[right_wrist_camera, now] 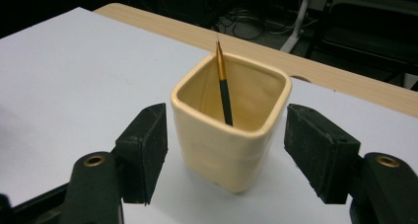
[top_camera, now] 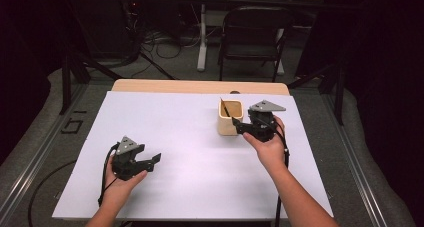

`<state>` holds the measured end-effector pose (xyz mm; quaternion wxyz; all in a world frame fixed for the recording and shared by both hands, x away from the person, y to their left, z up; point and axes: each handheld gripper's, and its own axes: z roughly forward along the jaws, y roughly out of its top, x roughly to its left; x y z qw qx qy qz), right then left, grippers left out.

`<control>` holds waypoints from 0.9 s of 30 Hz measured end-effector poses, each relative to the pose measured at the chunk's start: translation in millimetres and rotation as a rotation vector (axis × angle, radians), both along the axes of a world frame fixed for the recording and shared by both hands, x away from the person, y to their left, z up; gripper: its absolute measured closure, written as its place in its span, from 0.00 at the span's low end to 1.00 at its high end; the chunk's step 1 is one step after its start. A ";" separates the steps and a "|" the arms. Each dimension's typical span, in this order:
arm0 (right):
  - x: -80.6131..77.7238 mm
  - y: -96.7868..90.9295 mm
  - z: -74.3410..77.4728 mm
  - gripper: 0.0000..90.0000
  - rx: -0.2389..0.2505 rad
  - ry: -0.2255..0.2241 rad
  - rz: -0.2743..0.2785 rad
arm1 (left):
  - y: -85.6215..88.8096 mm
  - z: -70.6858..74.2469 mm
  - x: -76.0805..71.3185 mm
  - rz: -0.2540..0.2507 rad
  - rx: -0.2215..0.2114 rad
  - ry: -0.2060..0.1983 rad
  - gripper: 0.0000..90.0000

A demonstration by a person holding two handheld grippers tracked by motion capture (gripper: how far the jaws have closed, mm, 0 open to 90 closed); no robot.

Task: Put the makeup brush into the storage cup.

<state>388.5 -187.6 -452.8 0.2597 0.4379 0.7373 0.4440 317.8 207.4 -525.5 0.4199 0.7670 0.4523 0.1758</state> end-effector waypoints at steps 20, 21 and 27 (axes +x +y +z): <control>-50.1 -14.5 -24.6 0.36 -0.008 -0.007 0.014 | 1.8 0.0 -0.5 0.005 -0.001 -0.002 0.30; -53.0 -15.2 -26.2 0.36 -0.009 -0.008 0.018 | 1.9 0.1 -0.5 0.004 -0.002 0.000 0.30; -65.9 -16.7 -37.7 0.36 -0.008 0.004 0.033 | 1.9 -0.2 -0.8 0.007 -0.002 -0.001 0.30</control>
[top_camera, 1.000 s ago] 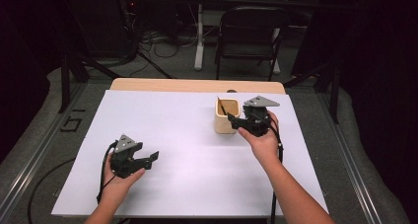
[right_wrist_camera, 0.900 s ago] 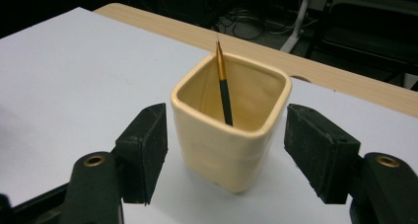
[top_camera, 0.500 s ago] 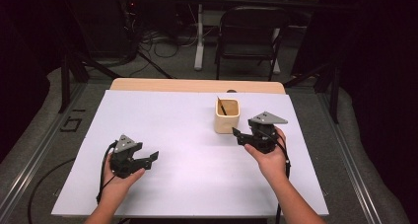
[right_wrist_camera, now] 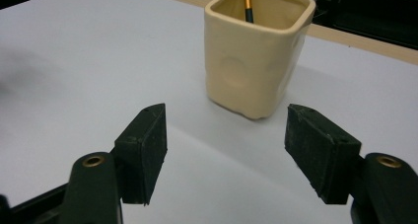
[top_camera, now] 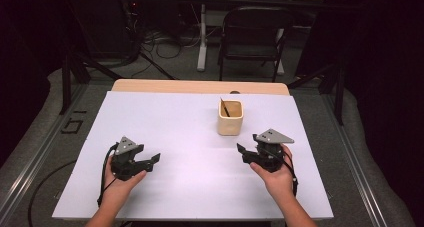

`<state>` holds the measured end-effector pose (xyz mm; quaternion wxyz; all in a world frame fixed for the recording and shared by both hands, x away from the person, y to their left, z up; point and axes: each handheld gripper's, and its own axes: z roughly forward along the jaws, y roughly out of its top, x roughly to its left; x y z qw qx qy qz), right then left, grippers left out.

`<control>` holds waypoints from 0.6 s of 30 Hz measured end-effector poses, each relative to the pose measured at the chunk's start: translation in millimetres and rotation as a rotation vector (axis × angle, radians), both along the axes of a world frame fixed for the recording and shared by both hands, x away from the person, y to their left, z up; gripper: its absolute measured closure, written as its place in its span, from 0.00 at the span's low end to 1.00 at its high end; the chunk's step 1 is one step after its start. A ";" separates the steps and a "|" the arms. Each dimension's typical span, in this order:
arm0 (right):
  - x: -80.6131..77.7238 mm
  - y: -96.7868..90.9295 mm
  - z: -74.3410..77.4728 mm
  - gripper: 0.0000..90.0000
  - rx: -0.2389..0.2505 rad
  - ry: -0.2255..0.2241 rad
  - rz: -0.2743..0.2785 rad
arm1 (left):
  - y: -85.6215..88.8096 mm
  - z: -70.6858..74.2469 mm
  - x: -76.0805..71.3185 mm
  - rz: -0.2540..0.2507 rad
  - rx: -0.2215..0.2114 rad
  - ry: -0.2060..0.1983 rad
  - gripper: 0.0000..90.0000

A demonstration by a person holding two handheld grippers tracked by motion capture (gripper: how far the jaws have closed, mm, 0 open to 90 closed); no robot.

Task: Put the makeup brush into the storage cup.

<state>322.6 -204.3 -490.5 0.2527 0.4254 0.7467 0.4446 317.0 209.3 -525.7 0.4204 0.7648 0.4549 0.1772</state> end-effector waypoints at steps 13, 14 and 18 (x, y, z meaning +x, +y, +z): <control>-24.0 -12.9 -23.2 0.36 0.002 0.034 -0.003 | 0.6 -0.4 -0.2 0.003 0.002 0.003 0.30; -25.2 -14.3 -24.4 0.36 0.004 0.037 -0.003 | 0.5 -0.5 -0.2 0.003 0.002 0.001 0.30; -30.6 -18.7 -27.4 0.36 0.004 0.047 -0.003 | 0.4 -0.5 -0.4 0.003 0.002 0.001 0.30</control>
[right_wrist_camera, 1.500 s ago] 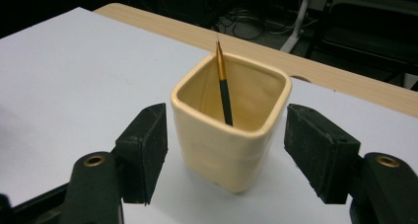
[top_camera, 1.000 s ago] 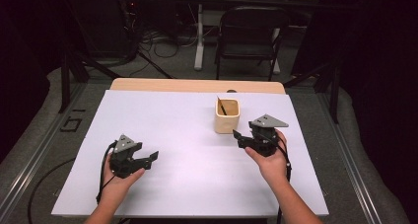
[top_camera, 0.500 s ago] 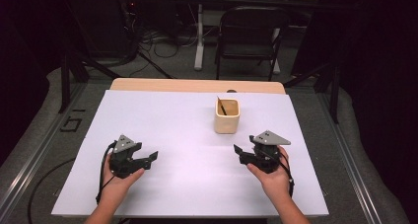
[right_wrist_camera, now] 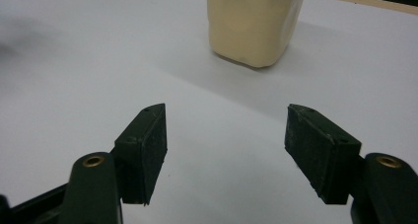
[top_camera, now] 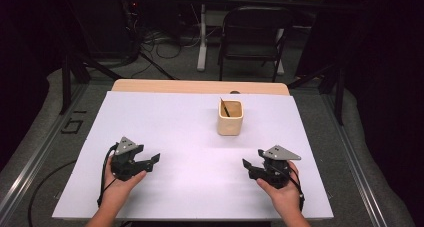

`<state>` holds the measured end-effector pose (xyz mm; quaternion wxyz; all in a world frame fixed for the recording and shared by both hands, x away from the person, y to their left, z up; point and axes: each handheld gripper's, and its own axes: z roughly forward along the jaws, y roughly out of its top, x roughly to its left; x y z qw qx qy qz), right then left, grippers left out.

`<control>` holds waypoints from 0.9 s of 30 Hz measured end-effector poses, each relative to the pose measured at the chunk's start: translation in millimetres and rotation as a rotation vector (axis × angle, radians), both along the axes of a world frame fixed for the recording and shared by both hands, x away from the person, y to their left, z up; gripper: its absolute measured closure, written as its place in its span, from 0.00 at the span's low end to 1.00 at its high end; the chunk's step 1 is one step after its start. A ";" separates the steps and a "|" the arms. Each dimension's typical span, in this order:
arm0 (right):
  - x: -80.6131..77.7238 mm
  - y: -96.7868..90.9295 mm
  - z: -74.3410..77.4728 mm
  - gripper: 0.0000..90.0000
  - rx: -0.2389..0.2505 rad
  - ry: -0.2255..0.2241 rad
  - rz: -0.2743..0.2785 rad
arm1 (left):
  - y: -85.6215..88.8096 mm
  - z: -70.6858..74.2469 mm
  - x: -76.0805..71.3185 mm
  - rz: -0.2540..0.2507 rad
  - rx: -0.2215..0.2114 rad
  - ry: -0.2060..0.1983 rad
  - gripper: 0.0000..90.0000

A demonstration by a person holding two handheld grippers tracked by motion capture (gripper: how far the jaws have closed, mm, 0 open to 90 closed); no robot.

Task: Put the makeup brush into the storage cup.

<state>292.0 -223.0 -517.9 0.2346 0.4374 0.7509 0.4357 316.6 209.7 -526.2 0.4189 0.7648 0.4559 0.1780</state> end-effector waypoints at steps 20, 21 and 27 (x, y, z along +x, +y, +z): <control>-10.1 -10.3 -19.7 0.36 0.006 -0.001 -0.008 | 1.9 -2.4 1.3 0.000 0.003 -0.001 0.30; -10.0 -10.5 -20.2 0.36 0.008 -0.003 -0.008 | 2.9 -2.3 1.6 0.000 0.008 -0.002 0.31; -9.6 -14.1 -23.1 0.36 0.011 0.005 -0.018 | 7.3 -2.6 2.6 0.009 0.000 -0.002 0.31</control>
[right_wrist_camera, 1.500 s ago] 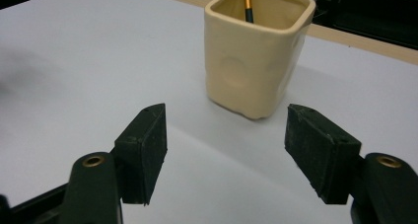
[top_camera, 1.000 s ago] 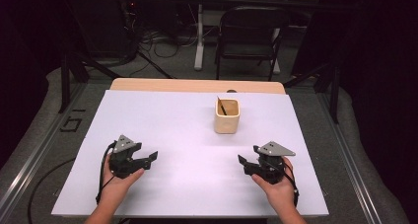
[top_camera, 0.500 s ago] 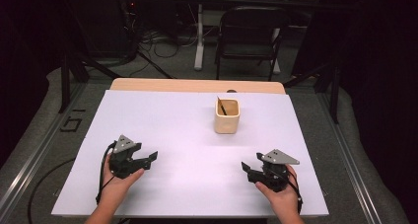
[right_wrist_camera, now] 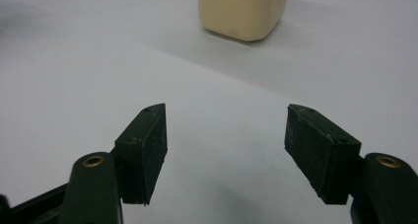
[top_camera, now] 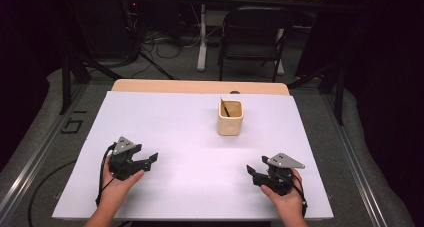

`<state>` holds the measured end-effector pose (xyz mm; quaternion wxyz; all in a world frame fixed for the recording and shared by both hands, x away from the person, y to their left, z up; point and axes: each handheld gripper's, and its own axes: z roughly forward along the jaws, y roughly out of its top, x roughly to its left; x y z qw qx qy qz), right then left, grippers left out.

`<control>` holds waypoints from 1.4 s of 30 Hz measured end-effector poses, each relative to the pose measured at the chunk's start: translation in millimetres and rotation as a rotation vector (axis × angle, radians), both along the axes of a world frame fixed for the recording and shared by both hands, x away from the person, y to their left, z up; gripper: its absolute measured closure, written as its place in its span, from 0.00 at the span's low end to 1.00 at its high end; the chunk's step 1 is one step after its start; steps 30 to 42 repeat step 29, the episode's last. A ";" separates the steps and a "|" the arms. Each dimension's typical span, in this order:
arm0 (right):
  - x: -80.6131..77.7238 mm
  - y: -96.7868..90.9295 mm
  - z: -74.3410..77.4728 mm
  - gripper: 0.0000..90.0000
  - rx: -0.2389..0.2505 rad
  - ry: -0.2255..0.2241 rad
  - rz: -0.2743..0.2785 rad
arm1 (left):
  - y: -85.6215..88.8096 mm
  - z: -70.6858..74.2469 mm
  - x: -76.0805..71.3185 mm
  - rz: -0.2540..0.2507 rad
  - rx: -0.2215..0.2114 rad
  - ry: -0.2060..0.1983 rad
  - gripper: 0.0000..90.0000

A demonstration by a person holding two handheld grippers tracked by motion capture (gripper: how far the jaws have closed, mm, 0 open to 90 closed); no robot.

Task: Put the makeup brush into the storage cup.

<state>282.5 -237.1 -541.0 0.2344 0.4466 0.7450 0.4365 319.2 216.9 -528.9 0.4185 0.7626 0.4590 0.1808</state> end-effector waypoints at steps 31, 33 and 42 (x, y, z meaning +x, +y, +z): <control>2.6 1.5 -7.5 0.36 0.009 0.028 0.017 | -1.6 -4.5 3.1 -0.005 0.018 0.002 0.31; 2.6 1.5 -7.5 0.36 0.009 0.028 0.017 | -1.6 -4.5 3.1 -0.005 0.018 0.002 0.31; 2.6 1.5 -7.5 0.36 0.009 0.028 0.017 | -1.6 -4.5 3.1 -0.005 0.018 0.002 0.31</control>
